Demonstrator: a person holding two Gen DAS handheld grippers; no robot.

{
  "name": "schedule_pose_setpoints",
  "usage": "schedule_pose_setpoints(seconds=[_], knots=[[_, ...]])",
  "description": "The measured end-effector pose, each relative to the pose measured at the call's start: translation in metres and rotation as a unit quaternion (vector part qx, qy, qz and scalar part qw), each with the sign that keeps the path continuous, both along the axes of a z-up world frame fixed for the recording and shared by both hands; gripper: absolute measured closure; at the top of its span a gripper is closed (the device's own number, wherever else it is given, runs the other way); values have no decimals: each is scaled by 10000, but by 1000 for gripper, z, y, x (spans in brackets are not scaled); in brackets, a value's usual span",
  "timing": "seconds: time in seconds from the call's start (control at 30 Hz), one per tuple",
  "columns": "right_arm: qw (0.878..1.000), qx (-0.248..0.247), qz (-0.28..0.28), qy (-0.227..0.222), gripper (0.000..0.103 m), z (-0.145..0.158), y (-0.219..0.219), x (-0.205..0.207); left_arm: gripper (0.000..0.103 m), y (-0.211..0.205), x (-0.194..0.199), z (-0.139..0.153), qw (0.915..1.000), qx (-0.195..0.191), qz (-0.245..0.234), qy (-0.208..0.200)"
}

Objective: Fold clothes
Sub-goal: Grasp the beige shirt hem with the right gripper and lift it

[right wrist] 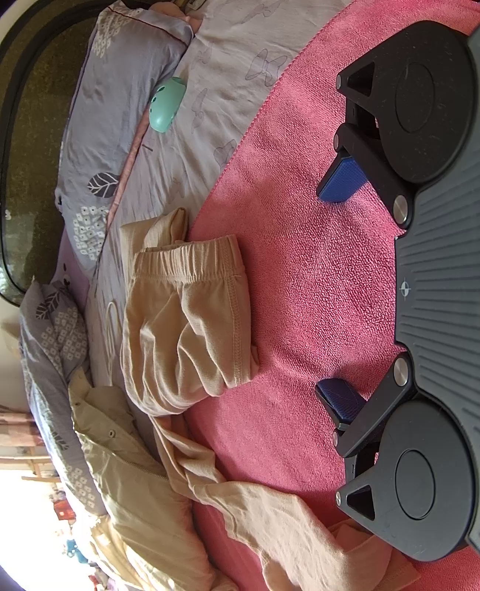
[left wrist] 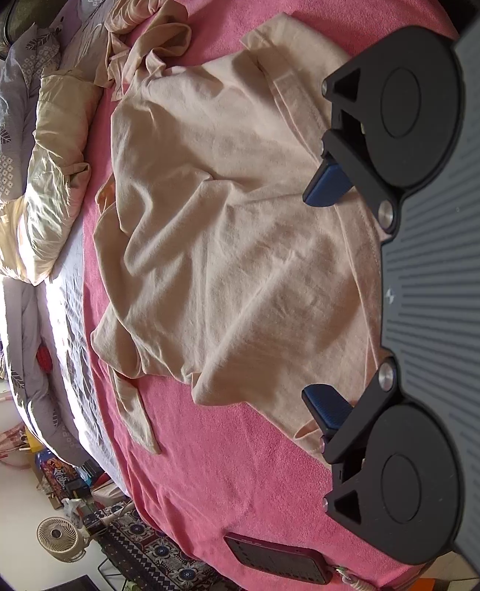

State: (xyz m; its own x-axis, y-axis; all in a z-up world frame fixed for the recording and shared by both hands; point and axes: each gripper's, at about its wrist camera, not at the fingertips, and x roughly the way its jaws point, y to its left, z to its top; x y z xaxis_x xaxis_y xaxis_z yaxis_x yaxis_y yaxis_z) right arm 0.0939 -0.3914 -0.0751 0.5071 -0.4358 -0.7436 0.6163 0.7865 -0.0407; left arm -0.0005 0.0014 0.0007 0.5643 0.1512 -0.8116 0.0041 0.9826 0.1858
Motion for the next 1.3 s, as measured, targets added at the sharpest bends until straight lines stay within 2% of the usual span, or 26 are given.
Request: schedule_pose_setpoints(seconds=[0.1, 0.17, 0.27, 0.33, 0.37, 0.43, 0.47, 0.53, 0.57, 0.6, 0.63, 0.7, 0.73, 0.83, 0.97, 1.07, 1.2, 1.3], knots=[[9980, -67, 558, -274, 3, 10, 9, -5, 0, 16, -5, 7, 9995, -273, 12, -180], [9918, -211, 1088, -631, 3, 25, 22, -15, 0, 26, -8, 12, 9985, -455, 21, -300], [9651, -185, 2110, -1543, 3, 61, 74, -73, 0, 50, -12, 18, 9954, -859, 19, -433], [9460, 58, 2735, -1741, 3, 71, 106, -92, 0, 72, -14, 20, 9915, -1199, 6, -502], [9362, 123, 3047, -1748, 3, 71, 120, -98, 0, 78, -22, 21, 9917, -1128, -4, -620], [9170, 105, 3636, -1639, 3, 66, 148, -103, 0, 68, -37, 22, 9950, -571, -58, -812], [9116, 3, 3826, -1504, 3, 59, 161, -102, 0, 65, -41, 23, 9954, -414, -106, -857], [9016, -201, 4149, -1204, 3, 46, 184, -100, 0, 70, -47, 24, 9945, -428, -248, -925], [9003, -202, 4209, -1088, 7, 40, 192, -98, 0, 72, -50, 24, 9938, -492, -303, -955], [9011, 4, 4218, -1001, 27, 35, 193, -96, 0, 73, -53, 24, 9932, -562, -351, -962], [9026, 313, 4178, -982, 38, 35, 192, -95, 0, 75, -55, 25, 9928, -623, -395, -947], [9080, 561, 4030, -996, 78, 42, 193, -100, 0, 77, -56, 24, 9928, -657, -431, -906], [9092, 477, 4024, -959, 82, 47, 196, -104, 0, 77, -55, 23, 9932, -625, -420, -891], [9072, 181, 4089, -971, 86, 66, 200, -124, 0, 79, -54, 22, 9934, -613, -389, -883], [9015, 50, 4210, -1005, 87, 92, 190, -156, 0, 83, -55, 24, 9921, -711, -445, -936], [8922, -142, 4420, -918, 87, 106, 186, -178, 0, 84, -56, 24, 9915, -737, -503, -952], [8792, -236, 4729, -525, 87, 103, 193, -201, 0, 83, -56, 24, 9909, -750, -570, -962], [8636, -209, 5037, 30, 87, 79, 203, -215, 0, 83, -54, 24, 9906, -736, -621, -971]])
